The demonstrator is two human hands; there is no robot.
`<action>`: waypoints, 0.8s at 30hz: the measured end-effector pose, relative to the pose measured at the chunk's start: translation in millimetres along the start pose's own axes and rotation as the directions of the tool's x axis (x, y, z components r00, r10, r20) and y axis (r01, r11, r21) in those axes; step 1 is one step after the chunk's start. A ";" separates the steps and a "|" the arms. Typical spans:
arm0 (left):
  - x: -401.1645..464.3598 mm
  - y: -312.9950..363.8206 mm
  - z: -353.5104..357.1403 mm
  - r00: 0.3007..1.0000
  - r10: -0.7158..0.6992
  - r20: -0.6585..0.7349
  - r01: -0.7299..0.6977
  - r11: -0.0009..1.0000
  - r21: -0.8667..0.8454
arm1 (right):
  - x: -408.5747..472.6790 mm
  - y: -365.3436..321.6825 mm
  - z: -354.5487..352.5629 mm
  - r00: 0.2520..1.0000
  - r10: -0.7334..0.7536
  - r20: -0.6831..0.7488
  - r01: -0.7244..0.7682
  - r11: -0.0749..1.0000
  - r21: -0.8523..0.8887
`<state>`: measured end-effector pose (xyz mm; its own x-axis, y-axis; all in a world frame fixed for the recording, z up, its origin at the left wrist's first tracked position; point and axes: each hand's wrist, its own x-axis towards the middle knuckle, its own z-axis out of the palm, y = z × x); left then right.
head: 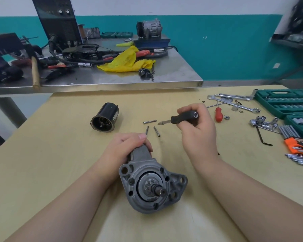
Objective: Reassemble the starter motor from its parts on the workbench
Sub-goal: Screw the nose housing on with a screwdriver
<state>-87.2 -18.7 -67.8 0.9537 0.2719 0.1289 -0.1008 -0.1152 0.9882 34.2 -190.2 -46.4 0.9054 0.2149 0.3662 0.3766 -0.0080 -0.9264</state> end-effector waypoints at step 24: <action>0.7 6.2 9.5 0.960 0.013 -0.280 -0.011 1.000 0.010 | -44.9 -38.4 4.5 0.909 -0.407 -0.090 0.410 0.833 0.373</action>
<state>-84.5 -28.4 -62.3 0.8349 0.5267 0.1598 -0.1084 -0.1273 0.9859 -21.8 -195.1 -27.7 0.6872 0.1112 0.7179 0.6112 0.4455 -0.6542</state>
